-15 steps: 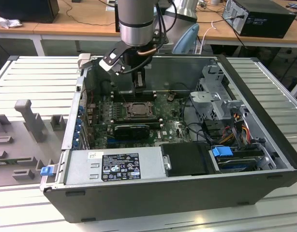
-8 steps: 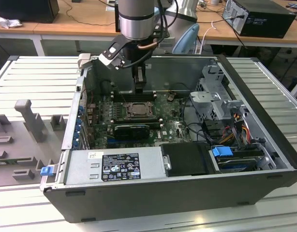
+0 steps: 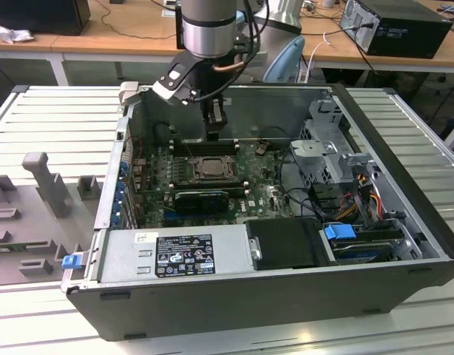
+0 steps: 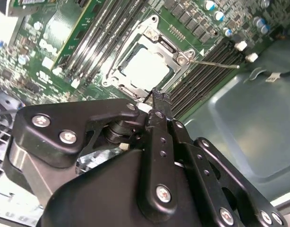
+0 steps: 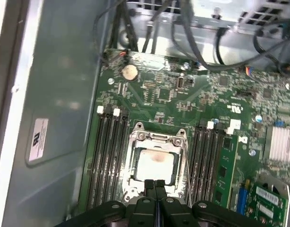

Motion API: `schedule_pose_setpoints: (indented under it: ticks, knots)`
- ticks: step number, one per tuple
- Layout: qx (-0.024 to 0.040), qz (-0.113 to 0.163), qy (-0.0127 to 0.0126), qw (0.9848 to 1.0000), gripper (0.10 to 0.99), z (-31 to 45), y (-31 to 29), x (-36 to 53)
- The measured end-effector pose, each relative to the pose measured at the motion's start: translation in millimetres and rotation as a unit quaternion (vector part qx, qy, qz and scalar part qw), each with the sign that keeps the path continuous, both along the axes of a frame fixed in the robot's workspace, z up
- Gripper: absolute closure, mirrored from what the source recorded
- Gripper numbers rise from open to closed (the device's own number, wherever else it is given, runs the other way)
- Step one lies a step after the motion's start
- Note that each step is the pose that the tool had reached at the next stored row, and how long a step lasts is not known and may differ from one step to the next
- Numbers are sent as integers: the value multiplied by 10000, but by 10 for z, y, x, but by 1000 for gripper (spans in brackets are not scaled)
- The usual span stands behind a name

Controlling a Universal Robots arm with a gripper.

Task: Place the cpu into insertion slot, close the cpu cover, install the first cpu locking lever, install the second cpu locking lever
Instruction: 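Install the first cpu locking lever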

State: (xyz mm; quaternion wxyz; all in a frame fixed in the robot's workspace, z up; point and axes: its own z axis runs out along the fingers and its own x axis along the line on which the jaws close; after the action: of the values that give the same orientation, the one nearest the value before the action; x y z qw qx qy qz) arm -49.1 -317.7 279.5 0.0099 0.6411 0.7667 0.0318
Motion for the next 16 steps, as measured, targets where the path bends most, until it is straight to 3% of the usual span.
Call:
schedule_pose_setpoints:
  ticks: [5,8,16]
  knots:
    - [0,577,0,9983,980,0,0,0]
    - [0,1024,0,9947,980,-3,0,0]
    - [0,1453,0,9894,980,-5,0,0]
